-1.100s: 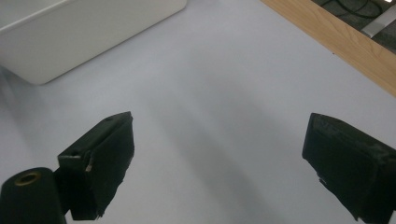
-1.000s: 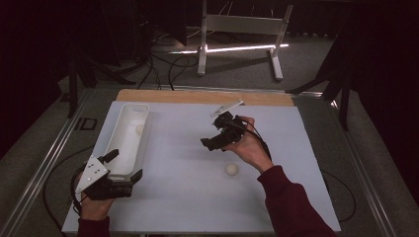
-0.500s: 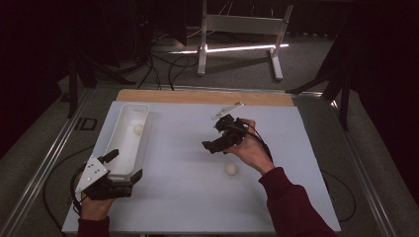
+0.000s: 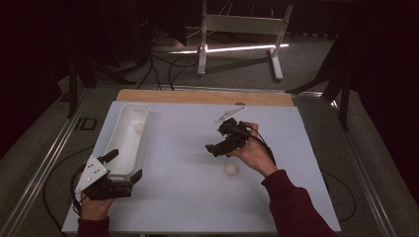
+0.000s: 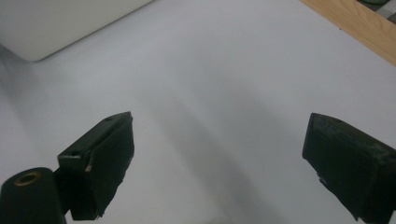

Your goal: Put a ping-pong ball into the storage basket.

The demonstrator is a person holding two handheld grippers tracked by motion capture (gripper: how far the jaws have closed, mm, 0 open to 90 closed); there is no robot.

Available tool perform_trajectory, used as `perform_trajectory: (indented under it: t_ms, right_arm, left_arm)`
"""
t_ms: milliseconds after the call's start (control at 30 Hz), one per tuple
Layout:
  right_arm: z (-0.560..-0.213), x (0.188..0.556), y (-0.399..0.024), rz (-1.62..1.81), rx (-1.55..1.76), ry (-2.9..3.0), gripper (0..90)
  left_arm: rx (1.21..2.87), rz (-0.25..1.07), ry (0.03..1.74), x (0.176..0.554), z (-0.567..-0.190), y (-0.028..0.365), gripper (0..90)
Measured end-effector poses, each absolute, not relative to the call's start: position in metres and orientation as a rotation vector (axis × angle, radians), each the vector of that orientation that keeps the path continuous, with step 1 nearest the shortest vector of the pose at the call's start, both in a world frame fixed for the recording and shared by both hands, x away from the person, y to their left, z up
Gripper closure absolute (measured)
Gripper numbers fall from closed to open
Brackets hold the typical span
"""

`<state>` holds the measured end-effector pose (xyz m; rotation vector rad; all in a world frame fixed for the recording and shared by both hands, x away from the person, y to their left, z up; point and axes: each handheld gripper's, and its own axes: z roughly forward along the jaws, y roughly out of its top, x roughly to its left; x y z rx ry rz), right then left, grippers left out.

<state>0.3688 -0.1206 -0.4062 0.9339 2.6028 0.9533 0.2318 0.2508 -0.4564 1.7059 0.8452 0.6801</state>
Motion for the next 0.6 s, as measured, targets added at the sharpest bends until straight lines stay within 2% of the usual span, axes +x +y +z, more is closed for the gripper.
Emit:
perform_trajectory:
  t_ms: [600]
  right_arm:
    - [-0.4148, 0.3627, -0.1311, 0.933, 0.944, 2.618, 8.6]
  left_arm:
    - [1.708, 0.680, 0.845, 0.2317, -0.4563, 0.2503, 0.6]
